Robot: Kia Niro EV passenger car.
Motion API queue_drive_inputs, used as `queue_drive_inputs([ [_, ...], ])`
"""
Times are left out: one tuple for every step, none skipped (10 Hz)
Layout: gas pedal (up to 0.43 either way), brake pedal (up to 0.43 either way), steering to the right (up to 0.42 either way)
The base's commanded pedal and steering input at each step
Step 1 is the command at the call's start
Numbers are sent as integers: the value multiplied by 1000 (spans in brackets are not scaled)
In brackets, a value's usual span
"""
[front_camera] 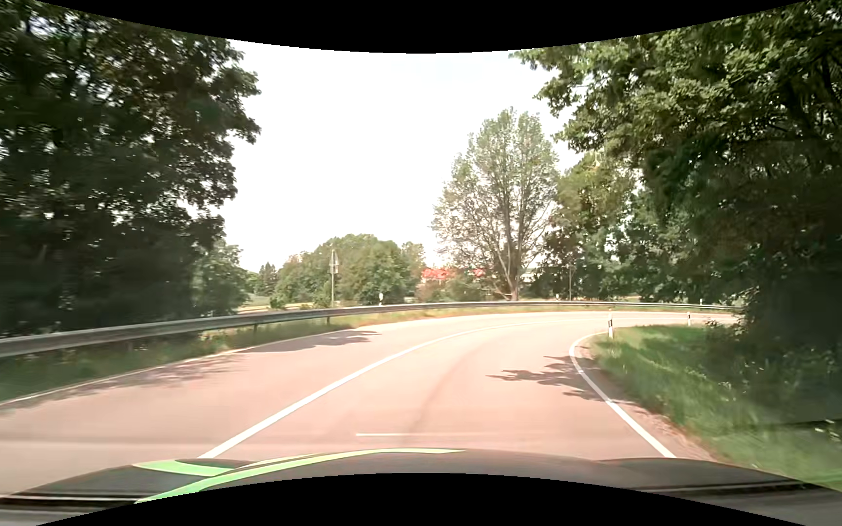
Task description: Follow the waypoints while adhering to traffic rules and regulations
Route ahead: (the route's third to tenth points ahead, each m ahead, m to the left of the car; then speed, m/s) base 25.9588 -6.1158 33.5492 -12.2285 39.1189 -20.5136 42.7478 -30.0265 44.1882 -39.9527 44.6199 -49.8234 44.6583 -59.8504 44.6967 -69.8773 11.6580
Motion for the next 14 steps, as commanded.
queue_drive_inputs([
  [39, 0, 114],
  [39, 0, 114],
  [47, 0, 114],
  [47, 0, 114],
  [47, 0, 115],
  [47, 0, 119],
  [47, 0, 120],
  [47, 0, 120],
  [47, 0, 120],
  [47, 0, 120],
  [47, 0, 120],
  [47, 0, 121],
  [47, 0, 121],
  [47, 0, 120],
])
